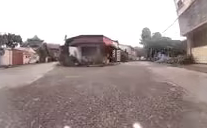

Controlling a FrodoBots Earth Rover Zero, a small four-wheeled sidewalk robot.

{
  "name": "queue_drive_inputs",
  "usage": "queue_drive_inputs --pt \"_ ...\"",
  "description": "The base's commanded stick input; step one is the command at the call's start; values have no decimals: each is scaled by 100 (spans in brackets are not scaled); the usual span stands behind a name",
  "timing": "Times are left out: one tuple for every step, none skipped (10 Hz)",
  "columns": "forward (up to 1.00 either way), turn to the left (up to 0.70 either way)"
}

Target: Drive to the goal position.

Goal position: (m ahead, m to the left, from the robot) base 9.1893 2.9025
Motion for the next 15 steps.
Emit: queue_drive_inputs --pt "70 0" --pt "70 0" --pt "70 0" --pt "70 0" --pt "70 0" --pt "70 0" --pt "70 0" --pt "70 27" --pt "70 35" --pt "70 35" --pt "70 35" --pt "70 35" --pt "70 35" --pt "70 15" --pt "70 0"
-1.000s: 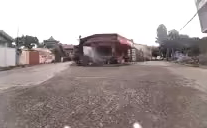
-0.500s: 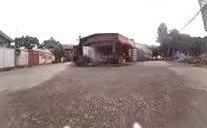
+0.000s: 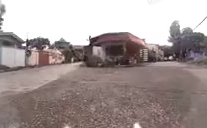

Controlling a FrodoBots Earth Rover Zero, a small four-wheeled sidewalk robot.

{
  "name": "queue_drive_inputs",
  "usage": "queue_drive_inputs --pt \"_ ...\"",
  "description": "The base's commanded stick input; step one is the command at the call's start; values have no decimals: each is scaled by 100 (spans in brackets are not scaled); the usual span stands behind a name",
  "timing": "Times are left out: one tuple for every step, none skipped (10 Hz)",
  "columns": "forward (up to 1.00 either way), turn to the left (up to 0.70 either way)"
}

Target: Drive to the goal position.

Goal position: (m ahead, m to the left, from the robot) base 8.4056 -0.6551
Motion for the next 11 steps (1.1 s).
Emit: queue_drive_inputs --pt "70 0" --pt "70 0" --pt "70 0" --pt "70 0" --pt "70 0" --pt "70 0" --pt "70 0" --pt "70 0" --pt "70 -8" --pt "70 -35" --pt "70 -35"
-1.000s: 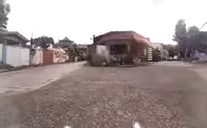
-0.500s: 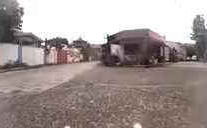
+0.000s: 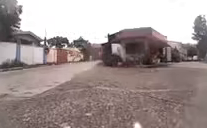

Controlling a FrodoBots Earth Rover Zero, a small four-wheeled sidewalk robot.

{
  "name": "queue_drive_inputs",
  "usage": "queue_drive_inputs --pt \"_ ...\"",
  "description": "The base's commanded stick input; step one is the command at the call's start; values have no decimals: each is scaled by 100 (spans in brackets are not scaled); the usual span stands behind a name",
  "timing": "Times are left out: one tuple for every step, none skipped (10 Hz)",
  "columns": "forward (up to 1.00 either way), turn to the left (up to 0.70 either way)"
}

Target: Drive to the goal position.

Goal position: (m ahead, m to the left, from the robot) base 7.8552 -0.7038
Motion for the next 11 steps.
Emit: queue_drive_inputs --pt "70 -35" --pt "70 -24" --pt "70 0" --pt "70 0" --pt "70 0" --pt "70 0" --pt "70 0" --pt "70 0" --pt "70 0" --pt "70 0" --pt "70 0"
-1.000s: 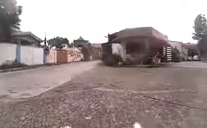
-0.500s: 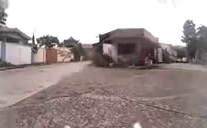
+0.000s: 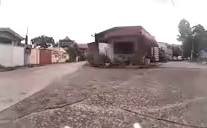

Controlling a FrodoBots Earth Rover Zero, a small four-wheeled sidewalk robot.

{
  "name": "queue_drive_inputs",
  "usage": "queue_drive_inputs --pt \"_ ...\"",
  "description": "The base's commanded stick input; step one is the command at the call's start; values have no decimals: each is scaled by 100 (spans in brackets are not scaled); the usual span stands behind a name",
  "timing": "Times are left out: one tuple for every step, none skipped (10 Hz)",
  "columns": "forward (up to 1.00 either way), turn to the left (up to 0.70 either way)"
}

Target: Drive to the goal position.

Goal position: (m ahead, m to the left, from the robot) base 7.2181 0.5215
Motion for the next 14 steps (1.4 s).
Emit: queue_drive_inputs --pt "70 0" --pt "70 0" --pt "70 0" --pt "70 0" --pt "70 0" --pt "70 0" --pt "70 0" --pt "70 0" --pt "70 0" --pt "70 0" --pt "70 0" --pt "70 0" --pt "70 0" --pt "70 0"
